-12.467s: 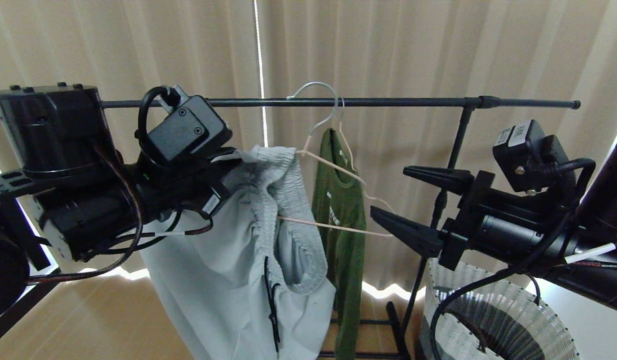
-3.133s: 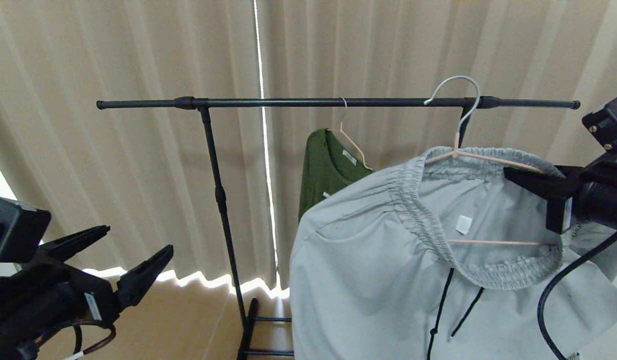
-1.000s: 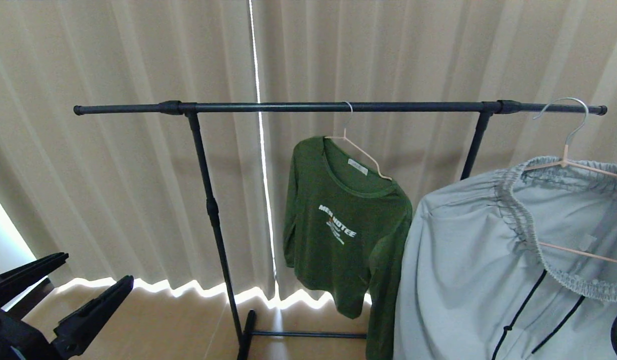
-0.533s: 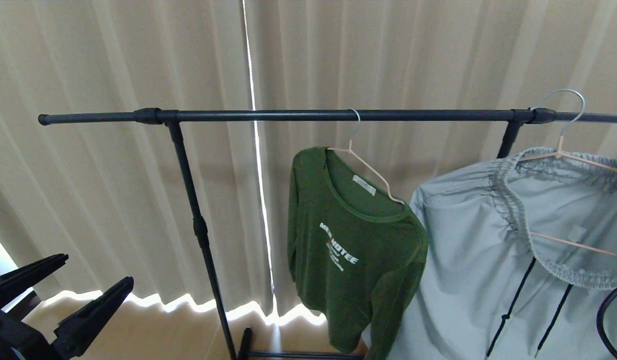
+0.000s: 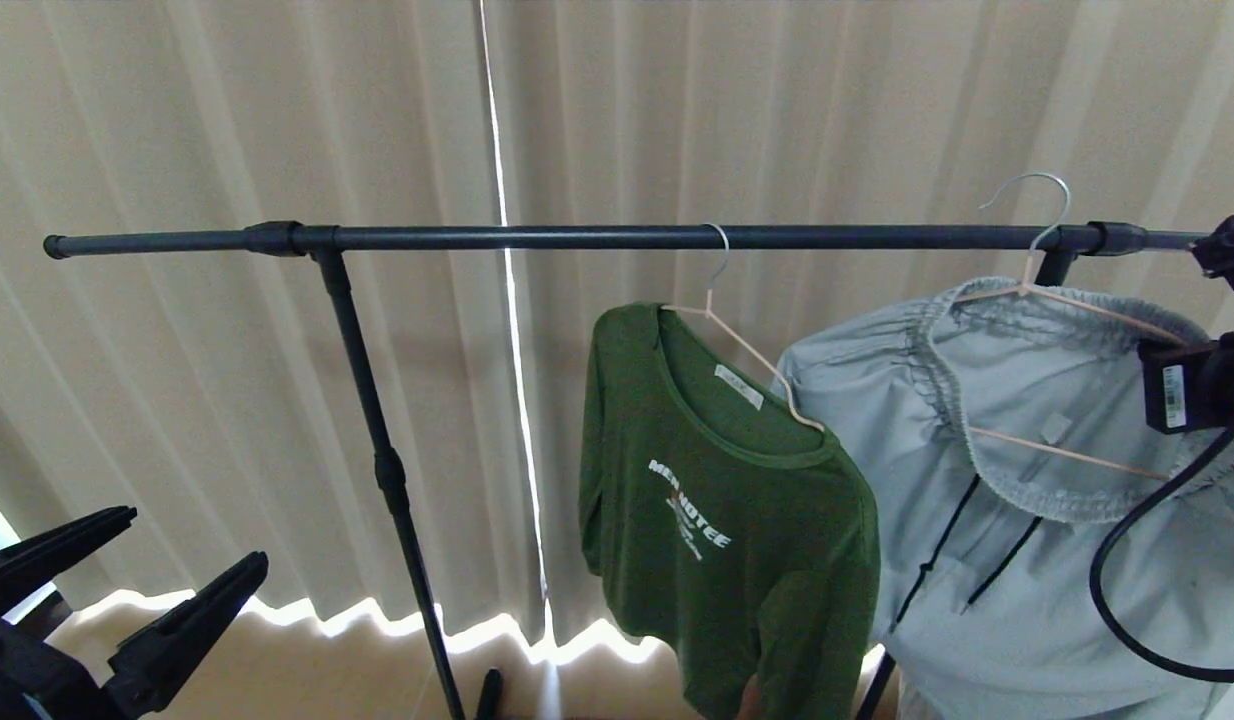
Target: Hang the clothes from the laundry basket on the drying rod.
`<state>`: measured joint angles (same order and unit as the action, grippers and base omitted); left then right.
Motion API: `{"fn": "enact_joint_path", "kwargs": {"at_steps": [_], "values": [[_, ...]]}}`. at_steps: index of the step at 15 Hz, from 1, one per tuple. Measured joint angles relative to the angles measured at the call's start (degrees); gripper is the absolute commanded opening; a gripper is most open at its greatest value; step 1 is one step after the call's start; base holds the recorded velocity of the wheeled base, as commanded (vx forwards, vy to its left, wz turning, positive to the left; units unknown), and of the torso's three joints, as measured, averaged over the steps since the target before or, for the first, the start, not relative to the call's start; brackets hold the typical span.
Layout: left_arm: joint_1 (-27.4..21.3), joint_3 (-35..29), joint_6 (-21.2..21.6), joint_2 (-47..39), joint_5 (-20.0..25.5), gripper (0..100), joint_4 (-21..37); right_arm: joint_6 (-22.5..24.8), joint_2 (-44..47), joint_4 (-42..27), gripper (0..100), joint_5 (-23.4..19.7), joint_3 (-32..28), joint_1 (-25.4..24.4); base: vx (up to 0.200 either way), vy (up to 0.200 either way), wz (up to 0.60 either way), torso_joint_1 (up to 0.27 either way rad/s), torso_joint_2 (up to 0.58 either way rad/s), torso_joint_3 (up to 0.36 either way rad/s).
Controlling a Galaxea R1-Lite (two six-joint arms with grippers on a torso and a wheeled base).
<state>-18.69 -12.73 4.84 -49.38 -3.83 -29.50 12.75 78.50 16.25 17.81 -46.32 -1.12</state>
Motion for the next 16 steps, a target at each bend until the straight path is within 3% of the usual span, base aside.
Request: {"fn": "enact_joint_path", "kwargs": {"at_steps": [5,16], "values": [[0.61,-0.11,0.0,0.02,-0.02,100,0.0,-1.1,8.35,0.13,0,0.39,-6.42,-0.35,0.0,0.0,0.0,0.0,0.0,0.0],[1.8,-0.17,0.16,-0.01,-0.02,100,-0.02,-1.23,12.54,0.17,0,0.24,-5.74,-0.69,0.0,0.0,0.0,0.0,0.0,0.0]]}}
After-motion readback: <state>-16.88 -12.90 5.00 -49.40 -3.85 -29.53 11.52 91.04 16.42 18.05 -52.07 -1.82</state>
